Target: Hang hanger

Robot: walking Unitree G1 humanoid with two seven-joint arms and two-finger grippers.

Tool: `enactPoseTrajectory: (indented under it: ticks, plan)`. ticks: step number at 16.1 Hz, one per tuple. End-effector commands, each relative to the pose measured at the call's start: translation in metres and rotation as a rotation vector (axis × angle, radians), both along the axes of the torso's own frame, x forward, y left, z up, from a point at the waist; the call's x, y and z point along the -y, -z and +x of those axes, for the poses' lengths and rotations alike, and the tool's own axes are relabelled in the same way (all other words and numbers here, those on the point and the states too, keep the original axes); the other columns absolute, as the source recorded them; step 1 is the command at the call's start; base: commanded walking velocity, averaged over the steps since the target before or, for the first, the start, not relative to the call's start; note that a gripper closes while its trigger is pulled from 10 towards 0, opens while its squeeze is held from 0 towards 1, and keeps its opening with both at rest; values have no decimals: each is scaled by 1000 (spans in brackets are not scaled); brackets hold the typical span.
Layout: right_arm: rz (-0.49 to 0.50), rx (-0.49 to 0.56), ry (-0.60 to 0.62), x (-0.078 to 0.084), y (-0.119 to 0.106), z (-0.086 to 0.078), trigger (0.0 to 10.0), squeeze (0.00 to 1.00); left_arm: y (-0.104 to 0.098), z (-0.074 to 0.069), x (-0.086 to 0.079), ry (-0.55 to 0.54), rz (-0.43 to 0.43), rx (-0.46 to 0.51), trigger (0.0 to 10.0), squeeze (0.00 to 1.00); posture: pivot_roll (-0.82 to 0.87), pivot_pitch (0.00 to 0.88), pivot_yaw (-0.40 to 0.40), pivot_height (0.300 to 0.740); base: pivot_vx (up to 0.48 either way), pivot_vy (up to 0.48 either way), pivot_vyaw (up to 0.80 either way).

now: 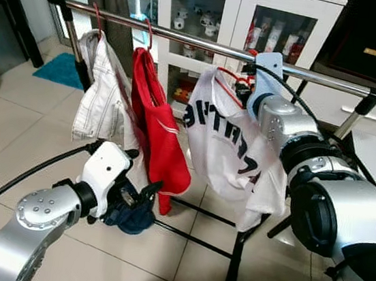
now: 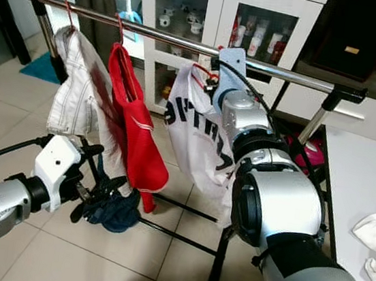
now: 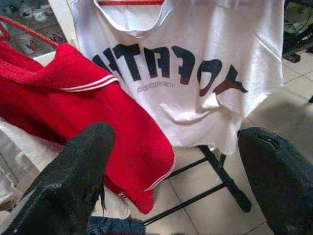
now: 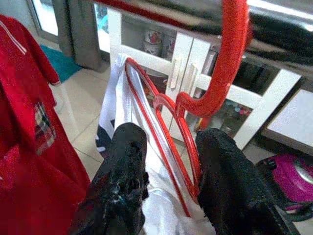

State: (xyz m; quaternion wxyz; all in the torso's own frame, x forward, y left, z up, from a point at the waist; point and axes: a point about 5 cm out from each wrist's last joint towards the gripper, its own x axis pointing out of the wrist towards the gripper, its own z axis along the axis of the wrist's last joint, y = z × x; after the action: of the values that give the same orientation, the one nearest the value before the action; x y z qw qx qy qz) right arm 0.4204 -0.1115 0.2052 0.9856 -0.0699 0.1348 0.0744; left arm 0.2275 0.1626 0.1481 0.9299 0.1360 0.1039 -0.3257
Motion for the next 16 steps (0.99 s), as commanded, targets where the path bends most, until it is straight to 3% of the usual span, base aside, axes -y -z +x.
enactPoseTrajectory:
  ticks: [1, 7, 8, 9, 11, 16]
  plan:
    - [-15, 18, -13, -4, -9, 2, 10000, 0, -3, -2, -2, -8, 3, 3, 10000, 1000, 20, 80, -18, 740, 0, 0, 0]
    - [-36, 6, -52, -8, -6, 1, 10000, 0, -2, -5, -1, -11, 1, -8, 10000, 1000, 22, 91, -21, 740, 0, 0, 0]
    - [-34, 4, -58, -9, -6, 1, 8863, 0, -2, -6, -1, -11, 1, -10, 10000, 1000, 23, 92, -20, 740, 0, 0, 0]
    - [-31, 2, -65, -11, -6, 0, 3961, 0, -2, -6, -1, -11, 0, -12, 10000, 1000, 24, 92, -21, 740, 0, 0, 0]
    - [-17, 2, -80, -14, -7, 0, 0, 0, -2, -5, -1, -12, 1, -12, 10000, 1000, 24, 91, -22, 740, 0, 0, 0]
    - [-11, 7, -92, -16, -9, 0, 0, 0, -3, -4, -1, -13, 2, -9, 10000, 1000, 28, 81, -24, 740, 0, 0, 0]
